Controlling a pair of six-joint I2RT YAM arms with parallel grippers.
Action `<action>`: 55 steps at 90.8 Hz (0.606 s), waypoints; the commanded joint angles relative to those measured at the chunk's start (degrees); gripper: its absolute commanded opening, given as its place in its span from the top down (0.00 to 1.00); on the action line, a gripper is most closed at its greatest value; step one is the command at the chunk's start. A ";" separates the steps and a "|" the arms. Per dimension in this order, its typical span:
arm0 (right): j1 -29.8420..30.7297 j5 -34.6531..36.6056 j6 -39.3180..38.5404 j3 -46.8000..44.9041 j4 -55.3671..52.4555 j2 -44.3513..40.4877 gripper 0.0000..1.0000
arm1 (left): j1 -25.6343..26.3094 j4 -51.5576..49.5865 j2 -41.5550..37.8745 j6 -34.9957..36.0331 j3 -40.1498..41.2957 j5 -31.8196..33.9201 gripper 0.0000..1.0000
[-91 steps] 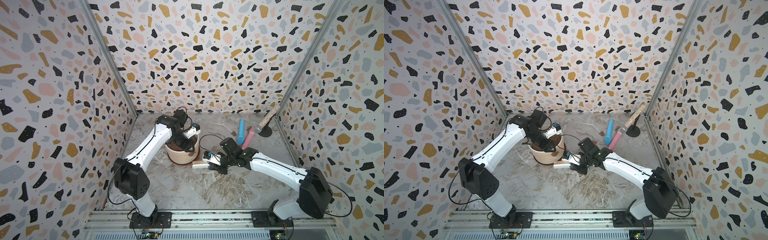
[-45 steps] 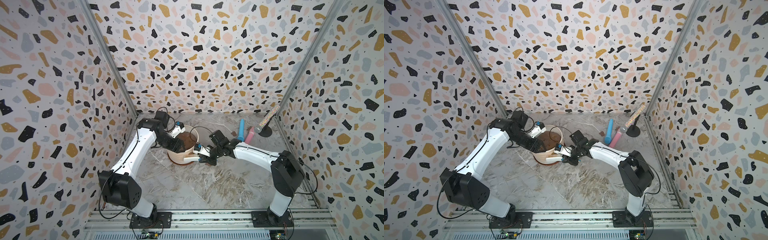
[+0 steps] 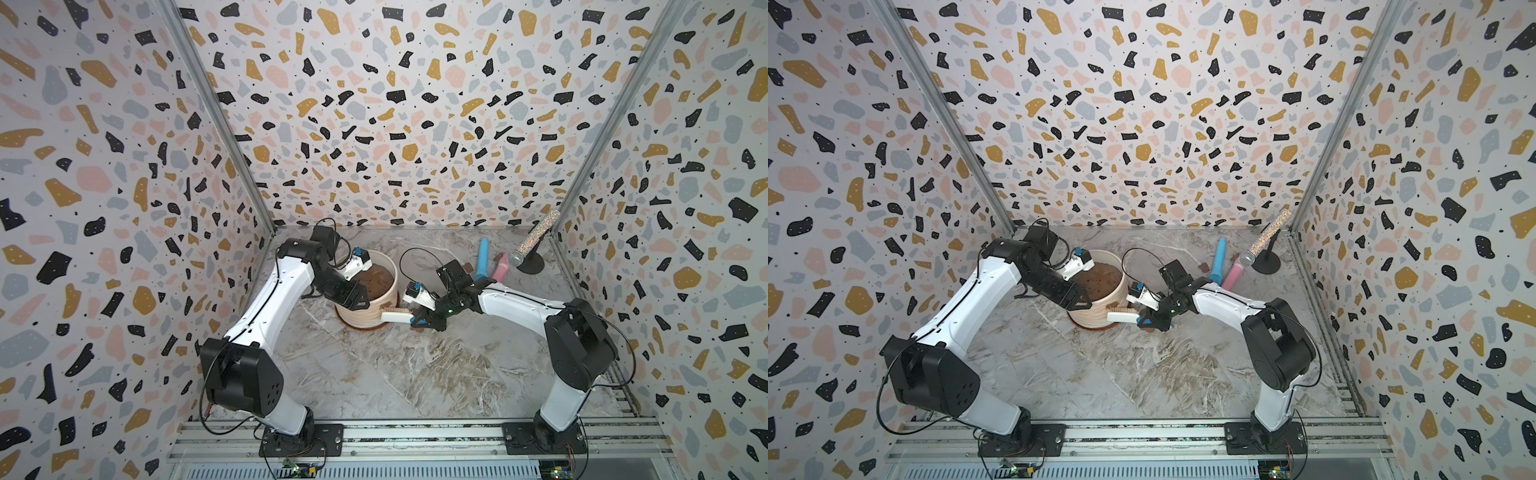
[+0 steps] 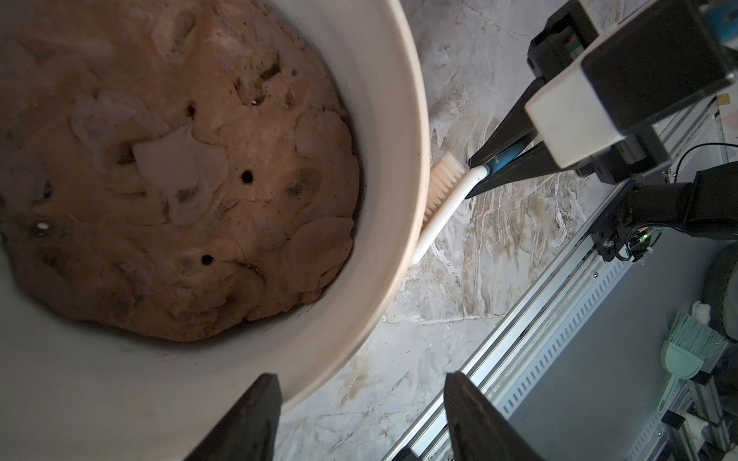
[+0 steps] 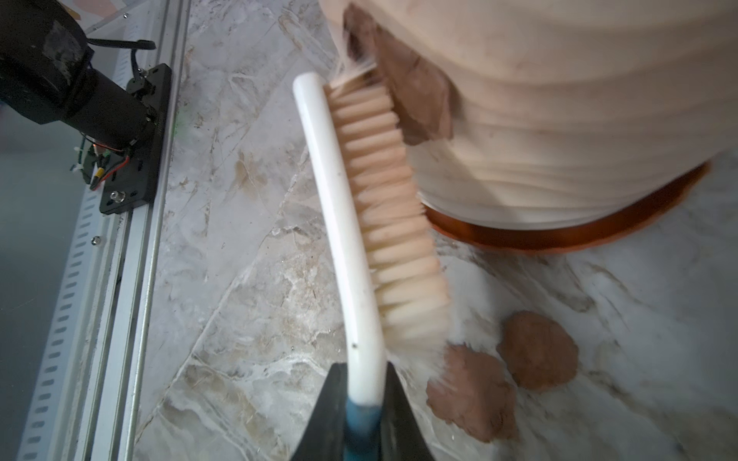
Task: Scrub the dried mud off the ceramic pot
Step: Brush off the soil from the pot.
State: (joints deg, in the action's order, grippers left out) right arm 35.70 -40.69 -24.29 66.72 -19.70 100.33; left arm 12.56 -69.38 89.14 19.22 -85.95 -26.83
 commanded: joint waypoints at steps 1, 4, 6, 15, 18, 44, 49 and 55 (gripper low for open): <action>-1.74 1.65 3.22 -2.74 3.24 -4.48 1.00 | -0.16 -1.73 0.91 2.20 -0.60 -0.48 0.33; -1.92 1.85 3.35 -3.65 3.44 -4.98 1.00 | -0.16 -1.86 1.01 2.27 -0.57 -0.47 0.33; -2.01 2.02 3.48 -4.13 3.44 -5.33 1.00 | -0.16 -1.91 1.03 2.39 -0.54 -0.56 0.33; -2.13 2.16 3.66 -5.99 2.55 -6.82 1.00 | -0.17 -2.40 1.04 2.91 -0.61 -0.92 0.33; -2.13 1.94 4.02 -6.59 2.42 -7.51 1.00 | -0.21 -2.56 0.99 3.04 -0.66 -0.88 0.33; 3.09 -2.65 3.98 -5.35 4.79 -11.84 1.00 | -0.25 -1.58 0.50 4.08 -0.22 1.25 0.33; 3.73 -2.04 3.36 -1.88 4.11 -9.08 1.00 | -0.25 -0.39 0.42 4.39 0.26 1.75 0.34; 3.76 -1.57 0.97 3.16 1.16 -5.43 1.00 | -0.25 0.73 0.33 5.04 0.66 1.93 0.35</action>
State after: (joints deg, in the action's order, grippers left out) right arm 38.85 -41.41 -20.25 61.73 -17.12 90.56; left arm 12.53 -69.30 89.73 22.31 -85.95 -25.85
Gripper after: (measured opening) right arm 0.134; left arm 0.656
